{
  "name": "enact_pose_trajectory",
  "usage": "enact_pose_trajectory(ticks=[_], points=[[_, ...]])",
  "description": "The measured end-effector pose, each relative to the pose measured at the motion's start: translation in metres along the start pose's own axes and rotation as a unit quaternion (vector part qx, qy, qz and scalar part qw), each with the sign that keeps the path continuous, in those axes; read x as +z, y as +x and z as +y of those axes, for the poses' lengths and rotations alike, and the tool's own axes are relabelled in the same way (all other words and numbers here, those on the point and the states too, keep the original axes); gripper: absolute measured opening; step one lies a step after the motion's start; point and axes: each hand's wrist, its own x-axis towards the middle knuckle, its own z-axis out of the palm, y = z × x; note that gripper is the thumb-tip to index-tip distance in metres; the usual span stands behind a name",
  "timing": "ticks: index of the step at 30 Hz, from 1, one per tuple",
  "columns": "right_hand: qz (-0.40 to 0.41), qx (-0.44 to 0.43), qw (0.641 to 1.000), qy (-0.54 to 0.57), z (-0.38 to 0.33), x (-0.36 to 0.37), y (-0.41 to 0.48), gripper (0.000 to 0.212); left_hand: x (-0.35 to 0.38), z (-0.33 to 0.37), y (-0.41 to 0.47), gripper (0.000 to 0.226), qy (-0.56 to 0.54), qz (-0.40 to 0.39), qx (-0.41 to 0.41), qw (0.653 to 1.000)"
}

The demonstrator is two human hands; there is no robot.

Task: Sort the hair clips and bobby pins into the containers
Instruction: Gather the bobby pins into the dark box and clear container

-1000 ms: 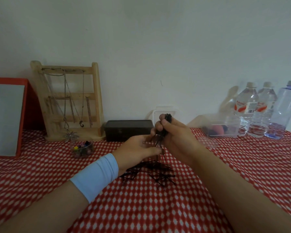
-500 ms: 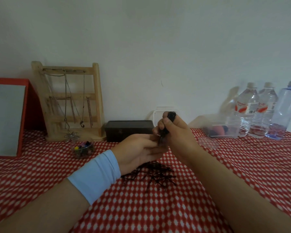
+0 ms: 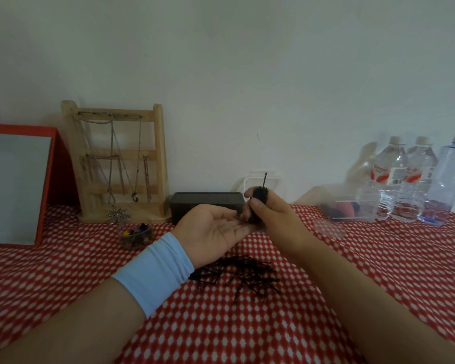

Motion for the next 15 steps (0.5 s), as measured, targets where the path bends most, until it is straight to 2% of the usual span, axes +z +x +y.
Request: enact_pose_trajectory(ticks=[2,4,6,7,8,10,11,13,15], points=[[-0.009,0.01,1.0,-0.023,0.001,-0.001,-0.001,0.022,0.001,0.0,-0.005,0.037,0.044,-0.011,-0.027,0.999],[-0.018,0.028,0.999,-0.02,0.0,-0.003,-0.001,0.022,0.006,0.0,-0.01,0.029,0.203,0.037,-0.06,0.977],[-0.031,0.067,0.997,0.027,-0.003,-0.007,0.003,0.02,0.012,0.006,-0.01,0.021,0.397,0.15,-0.004,0.905],[-0.045,0.089,0.994,0.053,-0.006,-0.01,0.005,0.019,0.012,0.011,-0.007,0.021,0.458,0.197,0.061,0.865],[-0.065,0.109,0.99,0.064,-0.009,-0.014,0.008,0.019,0.013,0.017,-0.004,0.026,0.497,0.212,0.133,0.831],[-0.114,0.143,0.982,0.051,-0.015,-0.021,0.013,0.02,0.014,0.029,0.002,0.038,0.553,0.157,0.245,0.781],[-0.136,0.158,0.977,0.042,-0.018,-0.024,0.016,0.02,0.014,0.033,0.004,0.042,0.582,0.117,0.267,0.759],[-0.162,0.18,0.969,0.037,-0.024,-0.028,0.021,0.021,0.017,0.038,0.009,0.044,0.635,0.07,0.271,0.721],[-0.173,0.196,0.965,0.03,-0.028,-0.031,0.028,0.023,0.021,0.039,0.015,0.042,0.683,0.062,0.279,0.672]])
